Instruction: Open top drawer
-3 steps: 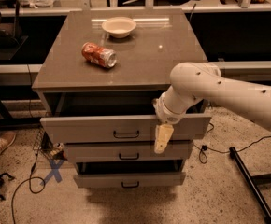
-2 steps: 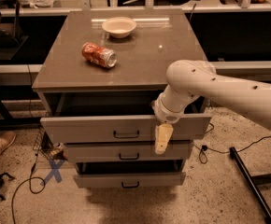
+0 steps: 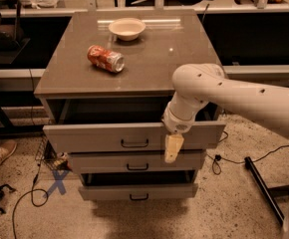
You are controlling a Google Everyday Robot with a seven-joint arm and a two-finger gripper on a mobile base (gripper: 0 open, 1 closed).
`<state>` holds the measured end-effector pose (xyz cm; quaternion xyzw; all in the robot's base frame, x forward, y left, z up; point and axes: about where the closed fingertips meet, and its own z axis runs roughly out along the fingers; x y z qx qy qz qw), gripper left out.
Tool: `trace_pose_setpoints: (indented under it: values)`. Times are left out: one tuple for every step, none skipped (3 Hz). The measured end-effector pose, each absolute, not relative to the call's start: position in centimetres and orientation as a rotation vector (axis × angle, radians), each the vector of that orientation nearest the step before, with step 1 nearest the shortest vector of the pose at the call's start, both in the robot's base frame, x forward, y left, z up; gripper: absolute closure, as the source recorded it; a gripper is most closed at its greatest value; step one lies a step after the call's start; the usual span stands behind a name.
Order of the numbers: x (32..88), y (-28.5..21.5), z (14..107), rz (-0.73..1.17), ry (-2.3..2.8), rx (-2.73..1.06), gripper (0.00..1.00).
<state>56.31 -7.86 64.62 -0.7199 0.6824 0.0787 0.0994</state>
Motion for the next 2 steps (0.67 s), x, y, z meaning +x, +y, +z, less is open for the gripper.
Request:
trace_pose_setpoints:
  values:
    - [55.45,-9.02,64.05,0.21,2.08,-2.151,0.42]
    - [55.29,-9.27,64.04,0.205,2.09,-2.15,0.64]
